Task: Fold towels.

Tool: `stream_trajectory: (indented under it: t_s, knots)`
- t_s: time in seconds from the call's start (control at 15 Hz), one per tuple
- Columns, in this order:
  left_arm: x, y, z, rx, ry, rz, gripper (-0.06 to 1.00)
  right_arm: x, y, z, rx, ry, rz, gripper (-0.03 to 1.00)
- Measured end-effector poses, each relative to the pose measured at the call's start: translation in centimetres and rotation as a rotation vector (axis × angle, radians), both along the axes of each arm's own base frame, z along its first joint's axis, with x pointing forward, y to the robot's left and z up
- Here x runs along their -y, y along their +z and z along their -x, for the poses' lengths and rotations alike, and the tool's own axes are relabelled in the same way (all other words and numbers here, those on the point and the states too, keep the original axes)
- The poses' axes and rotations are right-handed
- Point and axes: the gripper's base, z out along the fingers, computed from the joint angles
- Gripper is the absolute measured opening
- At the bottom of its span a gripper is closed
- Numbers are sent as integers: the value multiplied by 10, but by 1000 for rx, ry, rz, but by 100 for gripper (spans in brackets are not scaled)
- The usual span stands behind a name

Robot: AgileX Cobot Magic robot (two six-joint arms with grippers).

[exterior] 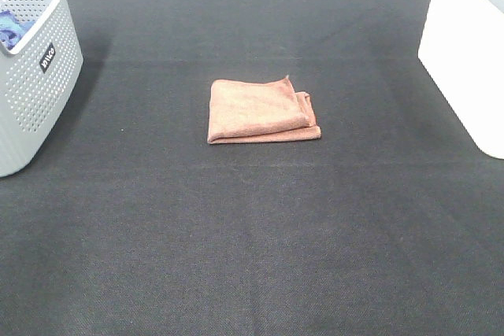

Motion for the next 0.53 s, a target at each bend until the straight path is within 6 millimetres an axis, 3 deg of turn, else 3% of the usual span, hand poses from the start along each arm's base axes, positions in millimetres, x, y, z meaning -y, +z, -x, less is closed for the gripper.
stream_trajectory:
  t_s: [0.2,0.53]
  knots:
    - [0,0,0,2,31,1,62,0,0,0,-1,-6,-3,92]
    - [-3,0,8,75,282,10,62,0,1,-3,7,-203,-18,92]
